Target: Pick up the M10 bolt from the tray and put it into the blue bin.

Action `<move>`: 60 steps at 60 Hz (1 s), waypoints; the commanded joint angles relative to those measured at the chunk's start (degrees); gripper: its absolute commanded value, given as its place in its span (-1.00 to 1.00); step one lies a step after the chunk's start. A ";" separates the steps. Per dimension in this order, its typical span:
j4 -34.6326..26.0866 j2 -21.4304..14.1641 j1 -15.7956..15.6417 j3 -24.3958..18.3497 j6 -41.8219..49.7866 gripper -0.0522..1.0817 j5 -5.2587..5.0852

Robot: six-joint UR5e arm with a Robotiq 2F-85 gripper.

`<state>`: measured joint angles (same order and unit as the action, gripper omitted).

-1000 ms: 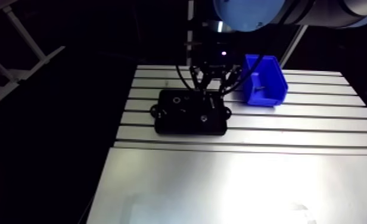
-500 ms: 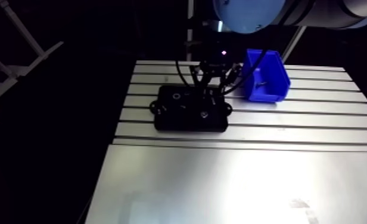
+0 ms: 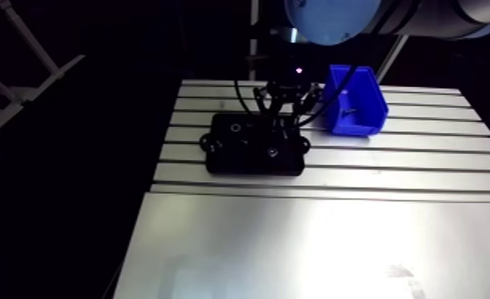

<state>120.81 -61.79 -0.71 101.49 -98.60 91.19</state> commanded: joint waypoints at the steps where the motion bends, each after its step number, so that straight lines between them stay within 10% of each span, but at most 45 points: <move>1: 0.00 0.06 0.00 -0.02 -0.06 -0.02 0.00; 60: 0.00 0.50 0.00 0.07 -0.06 0.25 -0.09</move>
<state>120.81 -61.33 -0.71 101.55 -98.62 91.10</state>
